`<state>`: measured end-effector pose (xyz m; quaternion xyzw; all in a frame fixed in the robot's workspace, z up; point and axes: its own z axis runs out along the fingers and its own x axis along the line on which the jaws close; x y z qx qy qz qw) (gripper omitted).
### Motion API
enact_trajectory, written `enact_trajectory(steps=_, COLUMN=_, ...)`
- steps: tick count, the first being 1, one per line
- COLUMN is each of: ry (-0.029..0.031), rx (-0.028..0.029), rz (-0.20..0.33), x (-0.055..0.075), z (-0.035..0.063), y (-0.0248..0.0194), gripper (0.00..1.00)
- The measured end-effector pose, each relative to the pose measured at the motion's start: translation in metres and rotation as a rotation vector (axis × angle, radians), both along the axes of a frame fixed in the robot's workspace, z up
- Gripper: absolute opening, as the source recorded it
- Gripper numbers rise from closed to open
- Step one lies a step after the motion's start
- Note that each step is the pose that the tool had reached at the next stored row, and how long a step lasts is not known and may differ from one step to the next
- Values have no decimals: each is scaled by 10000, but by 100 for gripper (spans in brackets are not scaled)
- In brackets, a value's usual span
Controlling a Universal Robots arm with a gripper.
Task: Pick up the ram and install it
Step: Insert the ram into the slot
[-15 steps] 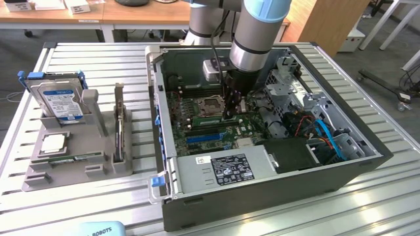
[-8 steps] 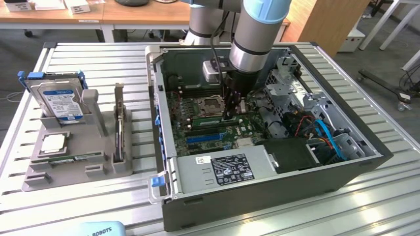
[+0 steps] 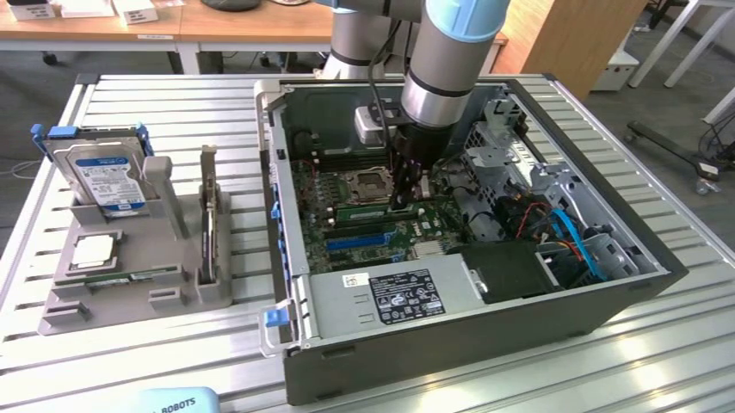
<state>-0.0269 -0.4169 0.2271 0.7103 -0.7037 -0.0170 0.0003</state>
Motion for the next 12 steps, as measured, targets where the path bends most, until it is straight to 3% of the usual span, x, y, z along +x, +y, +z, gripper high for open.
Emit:
enact_trajectory(steps=5, ry=-2, rx=-1, rz=1, x=1, z=0, y=0, gripper=13)
enact_trajectory(steps=10, ry=0, rx=-1, rz=1, x=0, z=0, y=0, gripper=31)
enact_trajectory(steps=12, ry=0, rx=-1, rz=0, x=0, z=0, y=0, gripper=31)
